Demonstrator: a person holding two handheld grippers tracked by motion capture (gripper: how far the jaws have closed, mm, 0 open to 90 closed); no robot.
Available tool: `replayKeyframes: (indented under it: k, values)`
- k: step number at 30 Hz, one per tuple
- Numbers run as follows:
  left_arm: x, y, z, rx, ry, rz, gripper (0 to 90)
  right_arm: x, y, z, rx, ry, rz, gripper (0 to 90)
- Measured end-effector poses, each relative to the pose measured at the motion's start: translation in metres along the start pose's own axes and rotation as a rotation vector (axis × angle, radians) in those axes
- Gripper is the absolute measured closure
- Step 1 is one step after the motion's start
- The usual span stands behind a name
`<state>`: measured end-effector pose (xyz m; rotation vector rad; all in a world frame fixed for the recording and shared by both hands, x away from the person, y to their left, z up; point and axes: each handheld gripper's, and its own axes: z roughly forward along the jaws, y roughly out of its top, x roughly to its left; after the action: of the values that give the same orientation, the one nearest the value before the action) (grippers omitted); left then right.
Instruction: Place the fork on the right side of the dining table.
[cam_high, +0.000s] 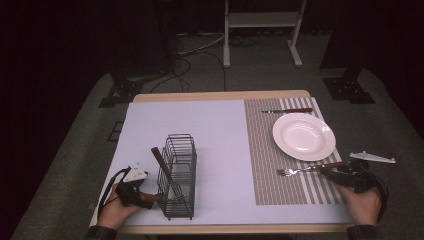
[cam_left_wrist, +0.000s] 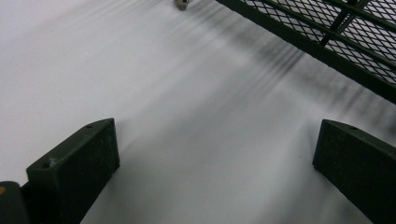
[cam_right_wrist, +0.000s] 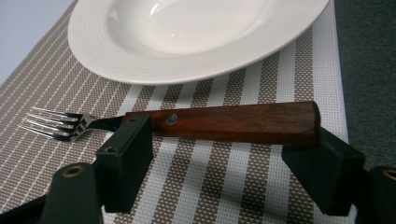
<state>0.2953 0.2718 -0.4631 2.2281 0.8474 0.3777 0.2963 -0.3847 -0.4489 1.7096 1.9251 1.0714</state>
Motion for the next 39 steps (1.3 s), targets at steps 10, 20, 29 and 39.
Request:
replayKeyframes:
  k: [10, 20, 29, 39]
  values:
    - [0.0, 0.0, 0.0, 0.0, 0.0, 0.0, 0.0, 0.0028, -0.0005, 0.0041, 0.029, -0.017, -0.028, 21.0]
    - [0.0, 0.0, 0.0, 0.0, 0.0, 0.0, 0.0, 0.0044, -0.0002, 0.0045, 0.04, -0.049, -0.047, 19.4]
    - [0.0, 0.0, 0.0, 0.0, 0.0, 0.0, 0.0, 0.0042, -0.0005, 0.0047, 0.046, -0.061, -0.051, 19.0]
    - [0.0, 0.0, 0.0, 0.0, 0.0, 0.0, 0.0, 0.004, -0.0005, 0.0037, 0.043, -0.068, -0.052, 19.0]
